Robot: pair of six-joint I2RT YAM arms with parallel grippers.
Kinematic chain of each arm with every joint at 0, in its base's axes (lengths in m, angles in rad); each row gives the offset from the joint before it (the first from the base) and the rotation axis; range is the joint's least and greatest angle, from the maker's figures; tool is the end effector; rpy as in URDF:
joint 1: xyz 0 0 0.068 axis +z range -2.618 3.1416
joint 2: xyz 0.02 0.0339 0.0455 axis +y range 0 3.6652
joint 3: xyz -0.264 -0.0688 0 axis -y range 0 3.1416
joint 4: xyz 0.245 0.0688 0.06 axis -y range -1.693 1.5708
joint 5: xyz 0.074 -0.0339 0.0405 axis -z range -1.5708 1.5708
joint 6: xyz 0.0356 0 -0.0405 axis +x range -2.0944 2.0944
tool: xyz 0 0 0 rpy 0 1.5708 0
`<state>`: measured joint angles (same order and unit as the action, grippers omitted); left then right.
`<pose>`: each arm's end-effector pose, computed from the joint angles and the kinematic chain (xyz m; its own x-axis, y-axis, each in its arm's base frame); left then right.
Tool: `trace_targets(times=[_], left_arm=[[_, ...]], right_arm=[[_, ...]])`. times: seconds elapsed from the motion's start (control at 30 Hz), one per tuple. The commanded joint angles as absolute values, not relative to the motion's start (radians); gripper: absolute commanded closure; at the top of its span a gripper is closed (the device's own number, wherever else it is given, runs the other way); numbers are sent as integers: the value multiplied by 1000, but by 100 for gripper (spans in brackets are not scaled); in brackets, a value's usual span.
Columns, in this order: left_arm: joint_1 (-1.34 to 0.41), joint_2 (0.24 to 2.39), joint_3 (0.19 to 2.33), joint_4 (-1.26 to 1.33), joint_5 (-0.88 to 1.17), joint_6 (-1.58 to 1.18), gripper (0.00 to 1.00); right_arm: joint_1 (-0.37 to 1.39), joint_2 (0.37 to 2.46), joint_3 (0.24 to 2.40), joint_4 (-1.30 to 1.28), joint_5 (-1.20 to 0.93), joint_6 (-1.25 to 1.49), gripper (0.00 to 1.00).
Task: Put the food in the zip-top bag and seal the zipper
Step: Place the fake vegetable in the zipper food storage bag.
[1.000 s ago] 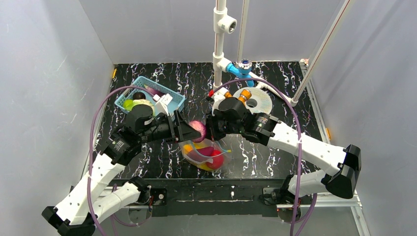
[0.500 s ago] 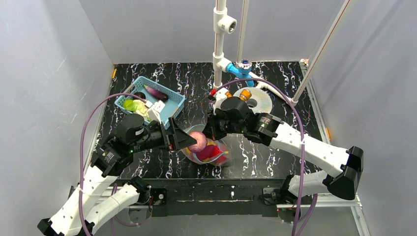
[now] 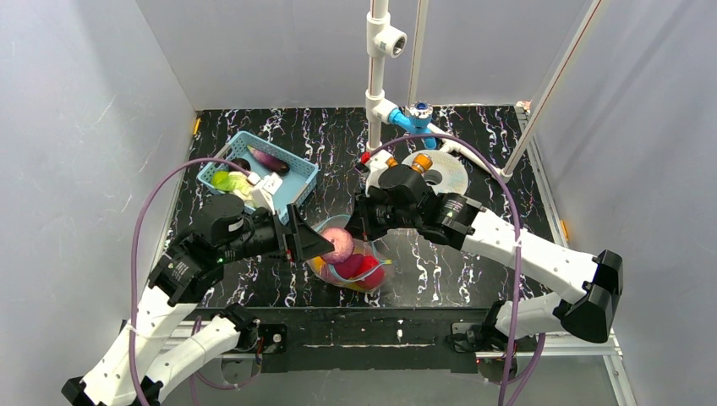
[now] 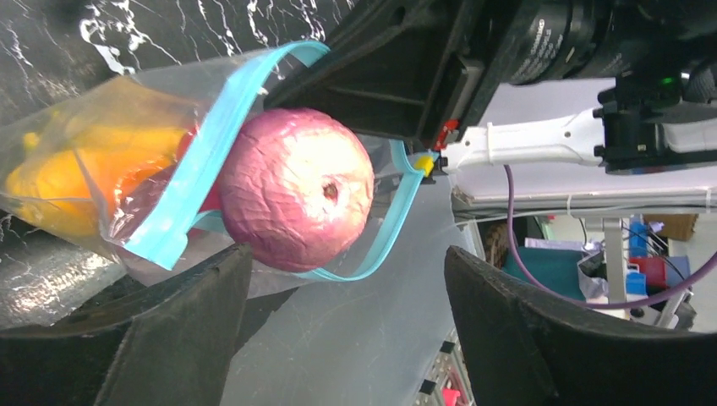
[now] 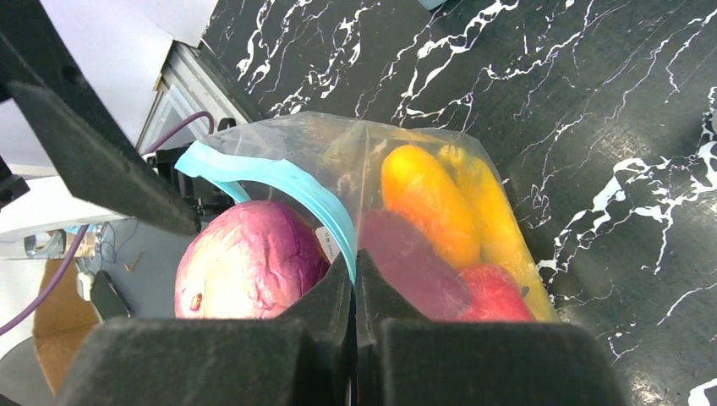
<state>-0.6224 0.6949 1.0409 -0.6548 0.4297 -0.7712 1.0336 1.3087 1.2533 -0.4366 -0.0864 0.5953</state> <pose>0.0959 -0.0871 0.3897 -0.7712 -0.2265 -0.5949 0.4392 0.4872 -0.7548 0.1488 0.2559 0.3631 -0.7020 -0.0868 -0.7069 -0.6054 0.5956 0.5280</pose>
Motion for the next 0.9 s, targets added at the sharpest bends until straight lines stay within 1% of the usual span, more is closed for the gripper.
trace_targets(times=[0.0,0.07,0.1,0.13,0.2,0.3,0.47,0.63,0.73,0.87], left_arm=[[-626,653,987,-669,527,-766,23],[-626,611,938,-659,548,-787,39],[-626,593,919,-657,548,-801,43],[-626,573,903,-653,548,-813,45],[-626,532,875,-629,557,-830,46],[-626,520,842,-579,560,-861,44],[-627,562,775,-380,604,-935,40],[-627,623,852,-382,591,-887,36],[-626,619,915,-417,520,-853,34],[-627,614,942,-464,483,-834,27]], right_arm=[[1022,1323,1303,-362,-133,633,99],[1021,1327,1302,-359,-133,635,99],[1020,1328,1304,-360,-132,634,99],[1020,1330,1305,-360,-132,635,99],[1020,1334,1306,-355,-133,634,99],[1021,1339,1304,-354,-139,637,99],[1020,1341,1306,-357,-144,639,99],[1020,1336,1307,-369,-135,641,99],[1021,1340,1306,-375,-129,637,99],[1022,1338,1302,-387,-101,623,99]])
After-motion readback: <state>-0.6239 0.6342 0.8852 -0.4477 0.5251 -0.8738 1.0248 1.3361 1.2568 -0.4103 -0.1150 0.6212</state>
